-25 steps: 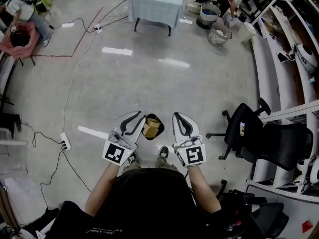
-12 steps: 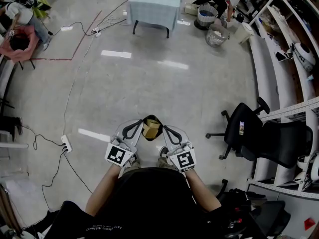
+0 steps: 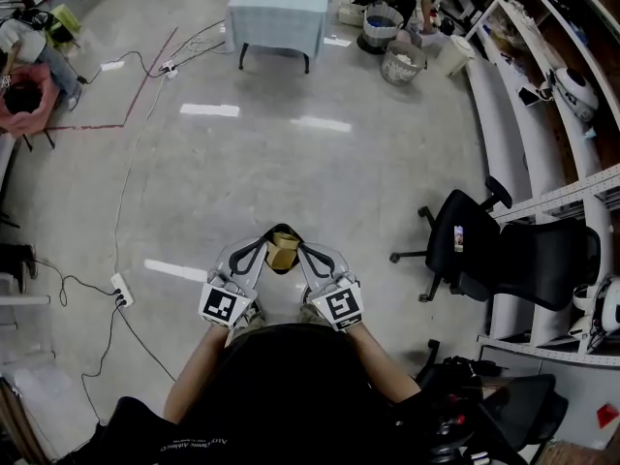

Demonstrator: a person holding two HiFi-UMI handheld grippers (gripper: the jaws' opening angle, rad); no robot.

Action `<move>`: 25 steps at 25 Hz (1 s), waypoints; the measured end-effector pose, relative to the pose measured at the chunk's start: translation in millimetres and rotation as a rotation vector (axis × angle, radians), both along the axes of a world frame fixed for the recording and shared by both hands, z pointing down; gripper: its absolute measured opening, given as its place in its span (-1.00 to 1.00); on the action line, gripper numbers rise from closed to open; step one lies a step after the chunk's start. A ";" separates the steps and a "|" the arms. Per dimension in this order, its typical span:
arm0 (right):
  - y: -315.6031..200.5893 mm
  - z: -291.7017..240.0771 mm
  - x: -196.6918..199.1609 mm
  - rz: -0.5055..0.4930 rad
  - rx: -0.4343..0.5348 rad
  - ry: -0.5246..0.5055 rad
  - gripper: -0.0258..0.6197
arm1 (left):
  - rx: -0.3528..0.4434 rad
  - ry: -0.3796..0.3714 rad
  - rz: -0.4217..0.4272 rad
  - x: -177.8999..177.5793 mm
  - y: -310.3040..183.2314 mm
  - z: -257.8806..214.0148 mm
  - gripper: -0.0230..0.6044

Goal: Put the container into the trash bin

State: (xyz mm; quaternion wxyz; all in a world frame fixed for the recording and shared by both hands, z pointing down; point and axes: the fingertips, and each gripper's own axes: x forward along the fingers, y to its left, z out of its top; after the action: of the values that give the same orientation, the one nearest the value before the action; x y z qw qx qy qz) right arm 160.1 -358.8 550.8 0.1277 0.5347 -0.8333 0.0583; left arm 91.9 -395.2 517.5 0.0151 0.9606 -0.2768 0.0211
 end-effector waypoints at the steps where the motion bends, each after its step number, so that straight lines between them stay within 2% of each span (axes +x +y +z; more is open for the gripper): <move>1: -0.9 0.4 0.0 -0.001 0.007 0.004 -0.88 | -0.002 -0.002 -0.006 -0.2 -0.7 -0.2 -0.91; 7: -3.7 5.1 5.6 0.003 0.005 0.013 -0.88 | 0.004 0.000 -0.002 5.9 -1.2 5.3 -0.92; 11: -4.8 6.6 11.4 0.027 0.000 0.028 -0.88 | -0.025 -0.034 0.008 5.0 0.5 14.9 -0.92; 20: -6.6 11.2 23.3 0.078 -0.020 0.061 -0.89 | -0.018 -0.014 -0.001 5.9 -1.1 12.2 -0.92; 25: -7.8 11.6 21.2 0.071 -0.020 0.054 -0.89 | -0.018 -0.009 -0.003 4.1 -2.9 12.3 -0.92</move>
State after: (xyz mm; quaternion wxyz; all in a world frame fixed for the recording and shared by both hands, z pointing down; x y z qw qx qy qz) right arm 181.3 -366.6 562.3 0.1531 0.5640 -0.8095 0.0566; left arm 96.1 -398.1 529.8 0.0227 0.9599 -0.2779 0.0277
